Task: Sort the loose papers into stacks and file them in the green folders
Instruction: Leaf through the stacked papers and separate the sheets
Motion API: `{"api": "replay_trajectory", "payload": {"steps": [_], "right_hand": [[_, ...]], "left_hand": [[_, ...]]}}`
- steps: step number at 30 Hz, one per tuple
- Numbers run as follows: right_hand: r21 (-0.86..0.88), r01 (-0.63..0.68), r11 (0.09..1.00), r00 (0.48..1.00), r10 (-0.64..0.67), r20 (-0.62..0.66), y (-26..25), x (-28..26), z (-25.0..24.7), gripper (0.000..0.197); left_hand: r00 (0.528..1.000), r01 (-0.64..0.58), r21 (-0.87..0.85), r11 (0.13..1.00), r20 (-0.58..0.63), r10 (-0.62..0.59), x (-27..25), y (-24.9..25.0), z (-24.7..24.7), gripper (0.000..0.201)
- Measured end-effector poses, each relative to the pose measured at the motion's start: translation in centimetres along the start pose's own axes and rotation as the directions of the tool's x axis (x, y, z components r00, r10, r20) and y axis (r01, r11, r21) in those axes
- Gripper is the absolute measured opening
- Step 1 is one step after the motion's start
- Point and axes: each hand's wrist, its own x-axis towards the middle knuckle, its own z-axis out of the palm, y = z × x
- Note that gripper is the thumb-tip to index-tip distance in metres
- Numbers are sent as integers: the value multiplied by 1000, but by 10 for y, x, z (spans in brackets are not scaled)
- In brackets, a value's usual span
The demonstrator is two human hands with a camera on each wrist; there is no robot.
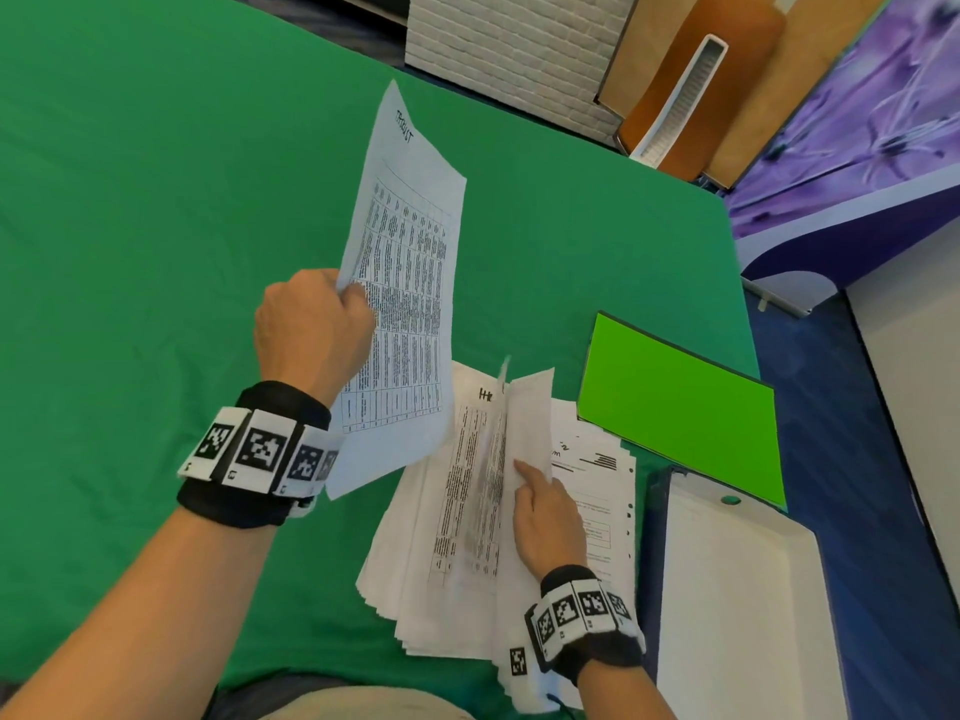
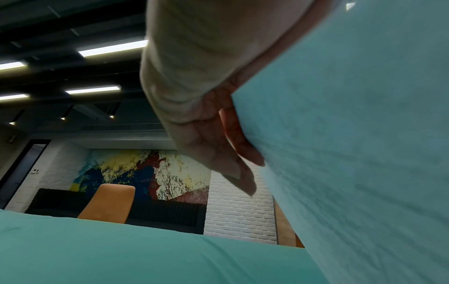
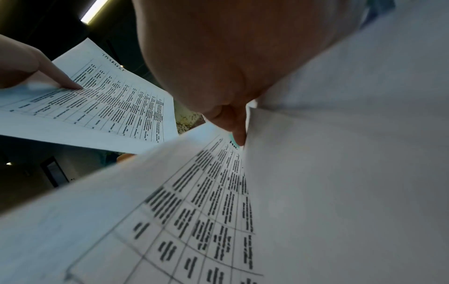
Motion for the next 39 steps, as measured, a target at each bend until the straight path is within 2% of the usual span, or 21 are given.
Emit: {"api": "replay_trajectory", "payload": {"steps": [9, 15, 19, 23, 27, 29, 31, 34, 37, 39], "right_hand": [[-31, -44, 999, 997, 43, -56, 5, -1, 0, 50], [99, -107, 989, 976, 124, -181, 11, -6, -5, 72], [128, -132, 983, 963, 158, -218, 14, -8, -8, 79], [208, -113, 972, 958, 162, -238, 15, -9, -10, 61], [186, -46, 982, 959, 95, -265, 12, -8, -8, 45], [185, -8, 983, 959, 61, -277, 11, -7, -7, 41], [154, 28, 988, 973, 9, -230, 12, -4, -4, 33], [81, 76, 994, 994, -70, -82, 11, -2, 2, 23], [69, 45, 997, 998, -47, 29, 3, -4, 2, 44], [113, -5, 994, 999, -1, 50, -4, -8, 1, 59]], "left_hand": [[999, -46, -57, 997, -20, 45, 2, 9, -10, 39], [990, -100, -217, 971, 77, 119, 1, 16, -4, 39], [977, -46, -248, 968, 191, 95, -3, 12, 14, 40], [926, 67, -149, 987, 377, -6, -14, -7, 44, 33], [849, 43, 81, 996, 522, -79, -32, -25, 65, 26], [840, 14, 164, 986, 534, -101, -38, -30, 69, 28], [844, -2, 222, 975, 523, -118, -40, -34, 71, 29], [839, 2, 250, 968, 526, -137, -41, -38, 73, 28], [827, -1, 261, 965, 543, -146, -42, -41, 75, 27], [818, 0, 257, 966, 556, -148, -43, -46, 78, 27]]}}
